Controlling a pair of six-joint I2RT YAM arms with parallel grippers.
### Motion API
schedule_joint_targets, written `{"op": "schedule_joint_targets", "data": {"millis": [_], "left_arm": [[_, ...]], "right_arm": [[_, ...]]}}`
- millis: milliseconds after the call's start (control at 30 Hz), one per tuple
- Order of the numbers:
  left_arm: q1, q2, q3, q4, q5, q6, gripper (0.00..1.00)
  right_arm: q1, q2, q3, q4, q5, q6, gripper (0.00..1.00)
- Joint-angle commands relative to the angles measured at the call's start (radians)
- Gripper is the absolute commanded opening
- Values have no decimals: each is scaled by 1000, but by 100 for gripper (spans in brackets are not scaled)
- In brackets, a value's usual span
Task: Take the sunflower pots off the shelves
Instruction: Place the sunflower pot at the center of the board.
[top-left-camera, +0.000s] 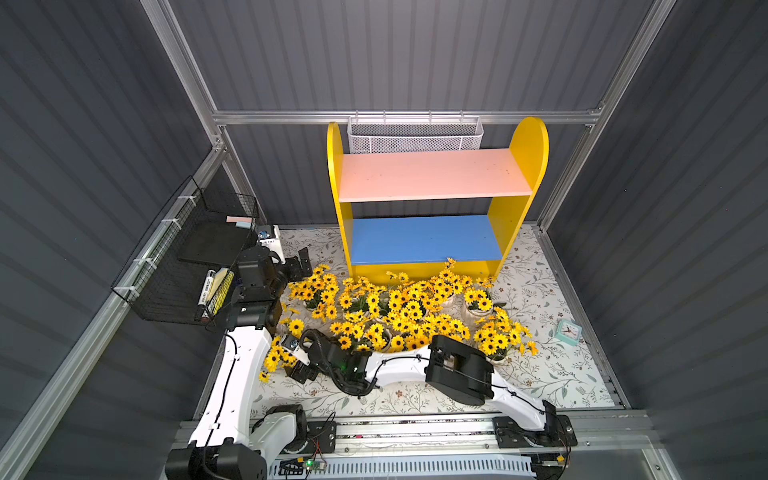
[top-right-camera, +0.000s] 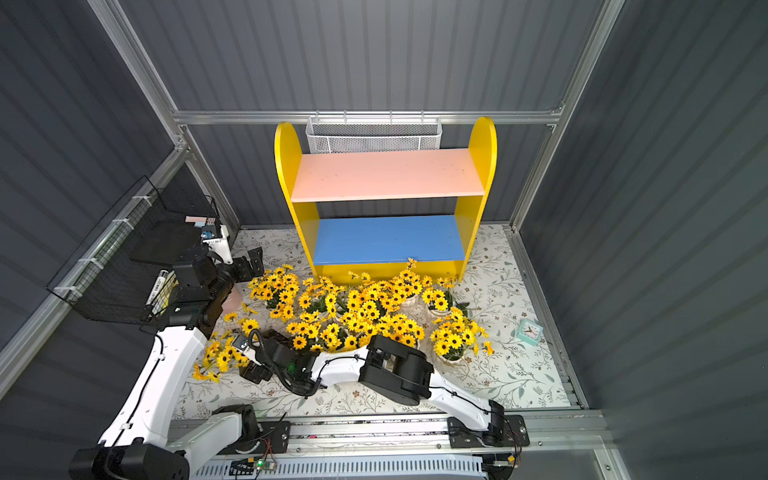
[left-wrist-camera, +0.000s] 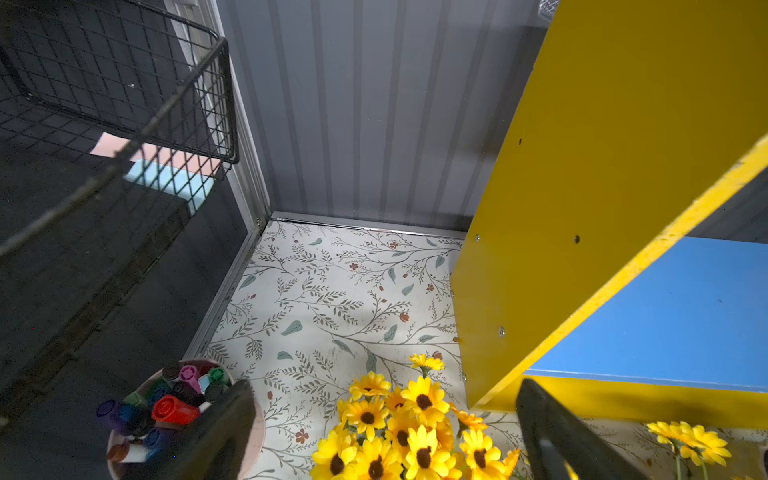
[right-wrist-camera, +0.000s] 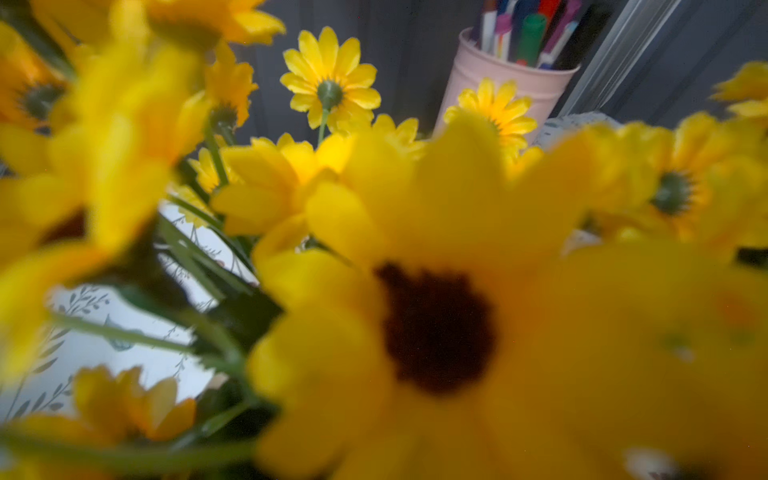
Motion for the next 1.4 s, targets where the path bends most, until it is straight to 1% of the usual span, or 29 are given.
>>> {"op": "schedule_joint_targets", "data": {"millis": [0, 133, 200, 300, 500, 633, 667, 733, 767, 833, 867, 933, 1000, 1033, 1067, 1100, 1133, 1167, 1200, 1233, 1367], "left_arm": [[8, -6, -11, 29, 26, -20, 99], [7, -6, -11, 29, 29, -24, 99], [8, -9, -12, 30, 34, -26, 100], [7, -7, -13, 35, 40, -31, 99], [7, -2, -16, 39, 59, -40, 99], [6, 1, -21, 50, 74, -43, 99], [6, 3, -23, 53, 79, -46, 100], [6, 8, -17, 49, 88, -50, 99], [6, 10, -17, 48, 95, -50, 99], [6, 16, -18, 53, 102, -57, 99], [6, 20, -18, 53, 106, -58, 99], [6, 21, -17, 52, 108, -62, 99], [6, 23, -17, 51, 111, -64, 99], [6, 24, -18, 52, 111, -65, 99], [6, 23, -19, 53, 112, -67, 99], [7, 25, -19, 54, 113, -70, 99], [6, 27, -18, 54, 116, -71, 99], [6, 29, -19, 54, 121, -73, 99], [6, 29, -18, 58, 128, -72, 99], [6, 29, -21, 61, 131, -72, 99], [6, 30, -24, 80, 175, -70, 99]], "right_arm": [[9, -9, 39, 3, 13, 8, 0], [8, 28, 51, 16, 19, 37, 0], [7, 28, 17, 63, 30, 55, 0], [5, 29, -17, 70, 50, 70, 0], [-14, 16, -130, 127, 21, 111, 0], [-21, 29, -163, 134, 26, 120, 0], [-23, 26, -176, 135, 36, 123, 3], [-24, 14, -198, 146, 42, 122, 22], [-24, 11, -202, 148, 53, 118, 26], [-27, 10, -203, 135, 83, 106, 27], [-28, 9, -207, 133, 121, 121, 27], [-40, 6, -224, 139, 113, 128, 27], [-46, -2, -238, 138, 137, 135, 27], [-50, -5, -246, 143, 144, 134, 28], [-57, -6, -250, 141, 140, 133, 33], [-58, -9, -251, 134, 141, 136, 40], [-60, -13, -255, 131, 140, 135, 59], [-59, -21, -259, 128, 141, 132, 72], [-56, -33, -266, 128, 140, 131, 81], [-55, -44, -275, 127, 131, 132, 98], [-43, -88, -288, 100, 113, 140, 99]]}}
